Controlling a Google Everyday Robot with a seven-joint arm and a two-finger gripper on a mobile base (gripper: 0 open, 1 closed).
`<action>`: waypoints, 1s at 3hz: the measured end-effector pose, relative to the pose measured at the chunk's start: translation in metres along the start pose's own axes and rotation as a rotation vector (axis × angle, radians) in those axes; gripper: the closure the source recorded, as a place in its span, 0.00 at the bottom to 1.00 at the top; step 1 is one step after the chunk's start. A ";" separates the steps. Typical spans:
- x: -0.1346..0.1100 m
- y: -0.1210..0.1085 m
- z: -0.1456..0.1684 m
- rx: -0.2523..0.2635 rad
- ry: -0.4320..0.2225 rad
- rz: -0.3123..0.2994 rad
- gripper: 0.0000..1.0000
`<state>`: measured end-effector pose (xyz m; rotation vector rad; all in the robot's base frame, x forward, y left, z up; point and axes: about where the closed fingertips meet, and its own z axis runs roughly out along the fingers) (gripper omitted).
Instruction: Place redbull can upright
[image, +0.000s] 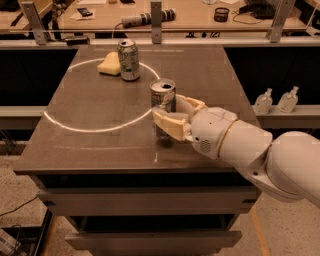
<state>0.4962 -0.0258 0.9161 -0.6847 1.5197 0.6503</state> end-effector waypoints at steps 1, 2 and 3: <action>0.010 0.001 0.004 0.015 -0.015 -0.004 1.00; 0.017 0.000 0.007 0.027 -0.030 -0.014 1.00; 0.022 0.000 0.007 0.039 -0.036 -0.021 1.00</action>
Offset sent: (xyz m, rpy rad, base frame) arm 0.0072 0.0030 -0.0266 0.0190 -0.0517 -0.0479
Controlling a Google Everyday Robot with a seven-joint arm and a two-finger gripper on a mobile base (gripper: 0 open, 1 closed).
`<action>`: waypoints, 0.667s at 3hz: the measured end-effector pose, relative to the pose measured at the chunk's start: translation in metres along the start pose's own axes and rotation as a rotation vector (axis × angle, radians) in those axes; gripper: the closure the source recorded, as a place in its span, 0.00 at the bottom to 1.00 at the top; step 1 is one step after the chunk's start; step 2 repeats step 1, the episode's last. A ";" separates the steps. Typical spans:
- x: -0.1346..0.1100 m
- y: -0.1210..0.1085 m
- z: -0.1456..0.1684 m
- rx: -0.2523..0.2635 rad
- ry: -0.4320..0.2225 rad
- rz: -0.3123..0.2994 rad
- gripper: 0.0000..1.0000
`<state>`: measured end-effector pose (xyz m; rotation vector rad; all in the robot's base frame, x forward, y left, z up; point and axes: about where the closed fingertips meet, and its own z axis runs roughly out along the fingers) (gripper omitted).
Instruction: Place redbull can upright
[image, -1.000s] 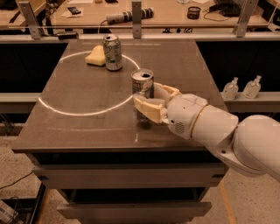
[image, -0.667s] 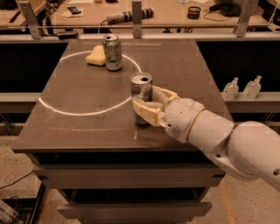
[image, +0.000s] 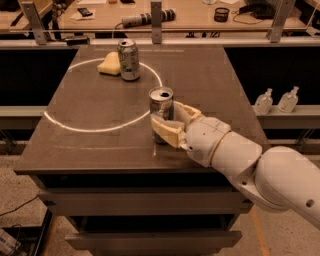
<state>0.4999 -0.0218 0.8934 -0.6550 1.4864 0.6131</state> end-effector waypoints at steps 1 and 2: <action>-0.001 0.001 0.001 -0.003 0.000 -0.001 0.82; -0.001 0.001 0.001 -0.003 0.000 -0.001 0.82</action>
Offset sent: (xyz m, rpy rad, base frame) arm 0.0000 0.0000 0.0000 0.0000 0.0000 0.0000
